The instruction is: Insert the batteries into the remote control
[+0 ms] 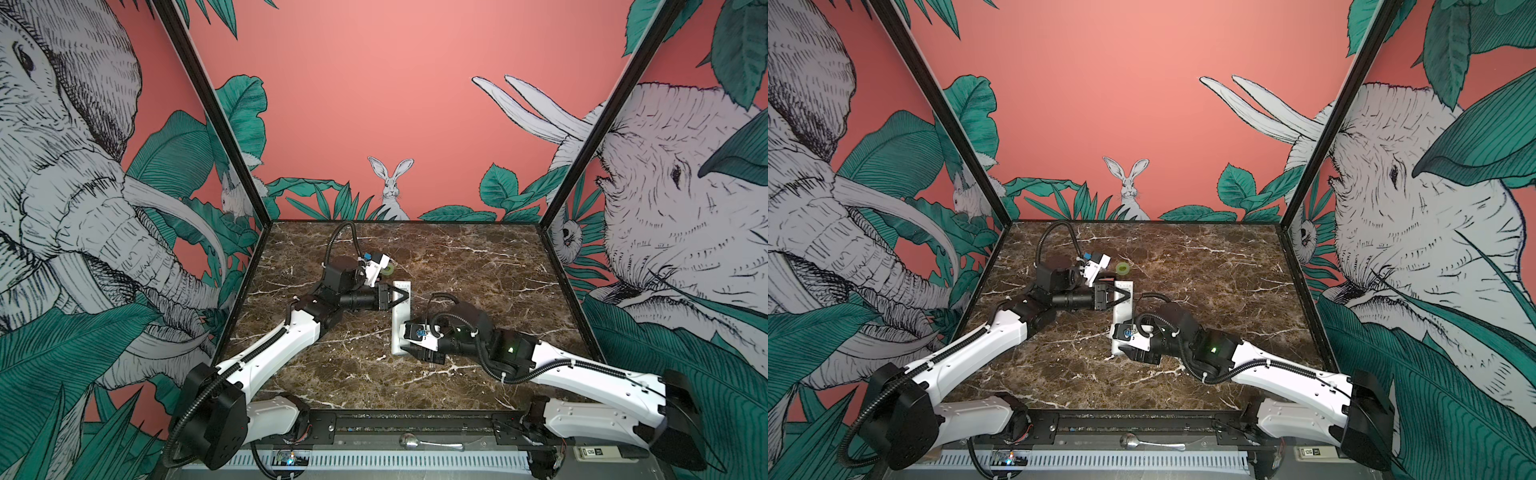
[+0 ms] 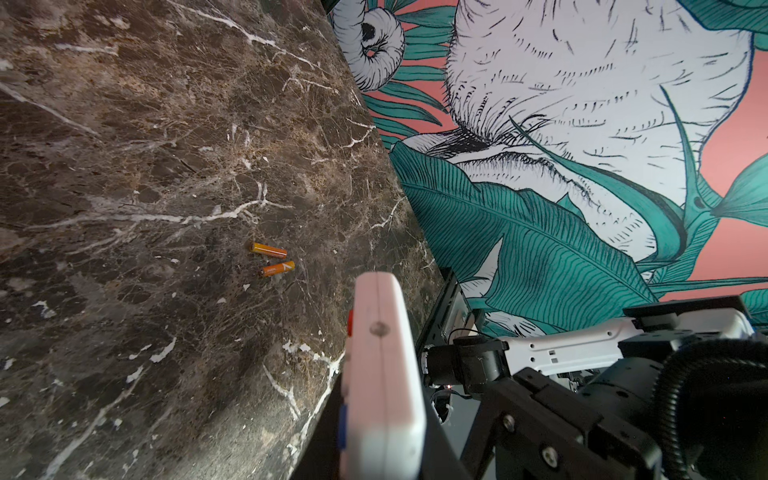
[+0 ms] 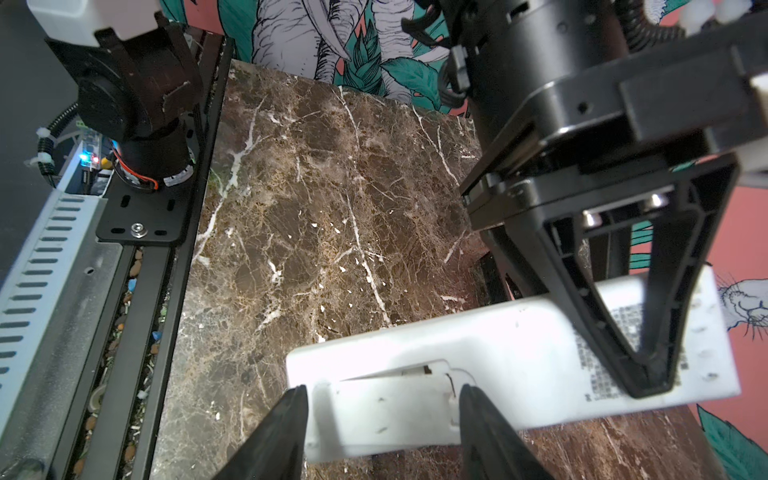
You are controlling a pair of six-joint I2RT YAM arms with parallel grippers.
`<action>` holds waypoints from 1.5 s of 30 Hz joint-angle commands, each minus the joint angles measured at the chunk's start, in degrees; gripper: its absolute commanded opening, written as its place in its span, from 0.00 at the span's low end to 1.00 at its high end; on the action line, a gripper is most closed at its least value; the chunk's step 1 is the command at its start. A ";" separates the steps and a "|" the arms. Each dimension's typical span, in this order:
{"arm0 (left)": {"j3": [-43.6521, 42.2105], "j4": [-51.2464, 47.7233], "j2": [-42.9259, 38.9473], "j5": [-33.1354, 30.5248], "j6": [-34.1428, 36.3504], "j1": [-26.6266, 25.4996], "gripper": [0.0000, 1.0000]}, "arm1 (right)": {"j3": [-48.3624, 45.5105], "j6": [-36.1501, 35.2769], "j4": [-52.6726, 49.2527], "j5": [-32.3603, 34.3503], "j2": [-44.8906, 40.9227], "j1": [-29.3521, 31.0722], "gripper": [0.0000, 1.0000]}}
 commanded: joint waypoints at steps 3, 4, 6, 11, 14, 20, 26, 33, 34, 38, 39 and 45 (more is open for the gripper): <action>0.62 3.61 -0.74 0.60 -0.27 0.50 0.00 | -0.94 0.23 1.38 0.66 -1.17 0.73 0.70; 0.52 3.76 -0.68 0.69 -0.37 0.46 0.00 | -0.95 0.33 1.59 0.90 -1.17 0.78 0.71; 0.38 4.34 -0.70 0.83 -0.68 0.52 0.00 | -0.96 0.44 2.14 1.38 -1.17 0.84 0.75; 0.31 4.39 -0.54 1.08 -0.78 0.51 0.00 | -0.79 0.66 2.85 2.48 -0.85 0.82 0.82; 0.19 4.84 -0.41 1.08 -1.12 0.48 0.00 | -0.61 0.83 3.23 3.04 -0.64 0.95 0.87; -0.13 4.49 -0.99 -1.31 -1.28 0.51 0.00 | 1.12 4.28 2.87 5.45 -1.66 0.91 0.89; 0.31 2.89 -1.45 -9.25 -1.93 0.40 0.00 | 0.36 16.90 5.40 11.69 -5.73 0.92 0.95; -0.60 3.00 -2.74 -15.25 -3.29 0.38 0.00 | 4.44 29.96 -2.06 16.82 -5.15 0.85 0.98; -0.95 3.27 -2.95 -15.91 -3.64 0.47 0.00 | 5.49 31.04 -3.80 17.25 -4.40 0.82 0.98; -1.96 4.25 -3.76 -18.42 -4.78 0.47 0.00 | 8.09 37.40 -7.18 17.08 -1.46 -0.63 0.99; -2.13 4.50 -3.81 -18.95 -5.11 0.31 0.00 | 7.90 39.77 -6.64 15.61 -0.97 -1.76 0.99; -2.03 4.73 -3.74 -22.22 -5.42 -0.53 0.00 | 6.48 47.25 -3.62 9.23 2.46 -6.92 0.97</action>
